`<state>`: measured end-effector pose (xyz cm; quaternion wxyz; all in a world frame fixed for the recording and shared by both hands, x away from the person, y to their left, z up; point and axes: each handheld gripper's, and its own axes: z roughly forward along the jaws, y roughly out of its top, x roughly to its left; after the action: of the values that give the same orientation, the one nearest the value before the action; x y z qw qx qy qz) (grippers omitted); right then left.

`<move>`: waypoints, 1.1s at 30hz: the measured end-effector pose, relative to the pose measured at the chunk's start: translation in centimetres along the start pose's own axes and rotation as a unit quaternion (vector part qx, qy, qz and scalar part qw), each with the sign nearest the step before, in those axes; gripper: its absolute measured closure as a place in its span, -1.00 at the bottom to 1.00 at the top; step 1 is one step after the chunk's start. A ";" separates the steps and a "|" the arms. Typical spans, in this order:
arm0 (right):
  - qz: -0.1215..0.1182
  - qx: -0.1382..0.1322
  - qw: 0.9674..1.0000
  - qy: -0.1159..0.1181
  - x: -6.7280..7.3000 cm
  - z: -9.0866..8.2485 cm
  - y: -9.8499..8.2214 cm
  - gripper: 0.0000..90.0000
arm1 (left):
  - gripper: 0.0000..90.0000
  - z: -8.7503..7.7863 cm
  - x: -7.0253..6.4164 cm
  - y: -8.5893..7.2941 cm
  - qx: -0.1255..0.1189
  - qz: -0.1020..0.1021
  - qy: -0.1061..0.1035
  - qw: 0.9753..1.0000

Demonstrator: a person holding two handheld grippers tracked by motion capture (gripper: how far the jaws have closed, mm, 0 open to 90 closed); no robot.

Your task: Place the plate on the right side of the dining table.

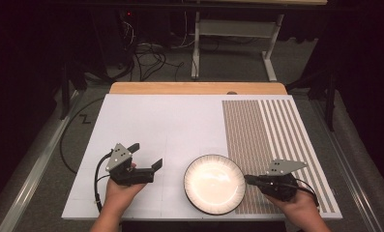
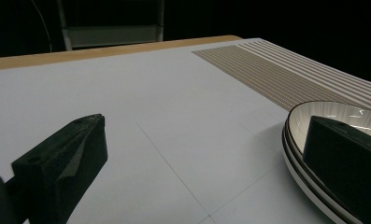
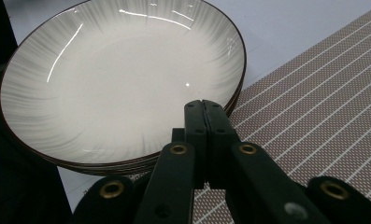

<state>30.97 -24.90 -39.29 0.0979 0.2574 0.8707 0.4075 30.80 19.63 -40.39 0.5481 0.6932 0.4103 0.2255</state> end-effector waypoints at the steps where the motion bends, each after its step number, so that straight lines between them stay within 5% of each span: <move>1: 0.000 0.000 1.000 0.000 0.0 0.0 0.0 1.00 | -0.99 0.0 0.0 0.0 0.000 0.000 0.000 1.000; 33: -0.021 0.046 0.998 -0.027 1.0 0.4 0.9 1.00 | -0.98 -0.1 0.0 0.1 -0.007 0.001 -0.003 1.000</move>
<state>30.59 -23.58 -38.84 0.1176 0.2538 0.8909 0.3578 30.77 19.72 -40.26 0.5540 0.6902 0.4066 0.2267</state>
